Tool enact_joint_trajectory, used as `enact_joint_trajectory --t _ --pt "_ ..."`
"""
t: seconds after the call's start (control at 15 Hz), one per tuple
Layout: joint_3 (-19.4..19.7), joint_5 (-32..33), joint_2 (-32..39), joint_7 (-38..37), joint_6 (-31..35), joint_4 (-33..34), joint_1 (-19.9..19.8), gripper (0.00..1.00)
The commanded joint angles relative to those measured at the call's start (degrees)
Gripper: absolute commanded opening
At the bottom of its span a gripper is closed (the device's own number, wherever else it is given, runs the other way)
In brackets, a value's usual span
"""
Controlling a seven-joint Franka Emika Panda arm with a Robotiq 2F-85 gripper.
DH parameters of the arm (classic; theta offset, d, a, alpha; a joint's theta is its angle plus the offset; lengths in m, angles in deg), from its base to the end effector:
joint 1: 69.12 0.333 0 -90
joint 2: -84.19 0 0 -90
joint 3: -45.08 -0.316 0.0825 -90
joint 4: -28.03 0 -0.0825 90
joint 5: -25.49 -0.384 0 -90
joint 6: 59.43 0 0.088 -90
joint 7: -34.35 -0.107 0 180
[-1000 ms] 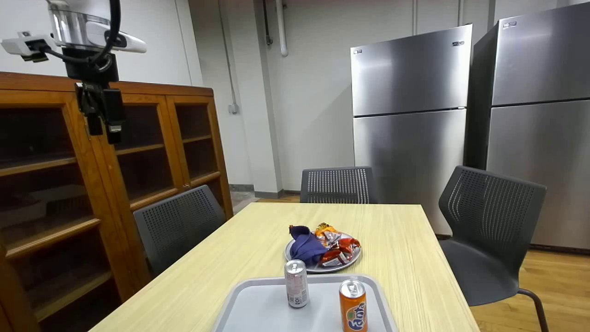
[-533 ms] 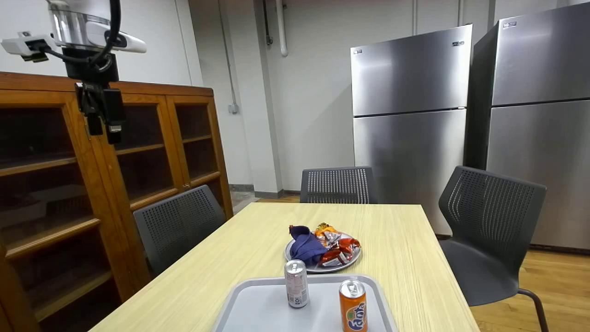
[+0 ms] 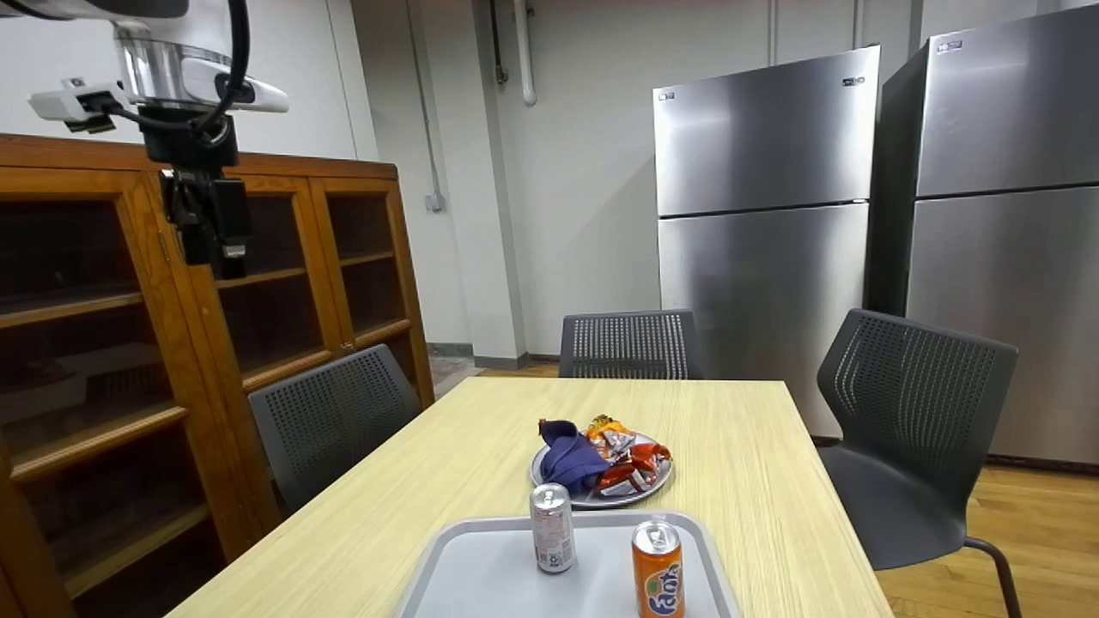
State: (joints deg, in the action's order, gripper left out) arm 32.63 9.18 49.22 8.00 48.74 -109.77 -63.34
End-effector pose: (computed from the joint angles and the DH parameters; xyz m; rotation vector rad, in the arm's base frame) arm 0.3524 0.1487 0.5306 -2.9466 0.3740 -0.0385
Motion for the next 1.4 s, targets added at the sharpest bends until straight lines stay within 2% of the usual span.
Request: enact_joint_trajectory --t 0.0,0.6,0.93,1.33 --pt "0.85 2.1 2.08 2.62 2.77 -0.62 -1.51 1.0" --pt "8.28 6.98 11.79 8.19 14.24 0.15 -6.66 1.0" --pt "12.22 8.5 18.75 12.82 20.09 2.43 -8.17 1.0" --pt "15.28 12.27 27.69 21.55 19.8 8.41 -8.67 1.0"
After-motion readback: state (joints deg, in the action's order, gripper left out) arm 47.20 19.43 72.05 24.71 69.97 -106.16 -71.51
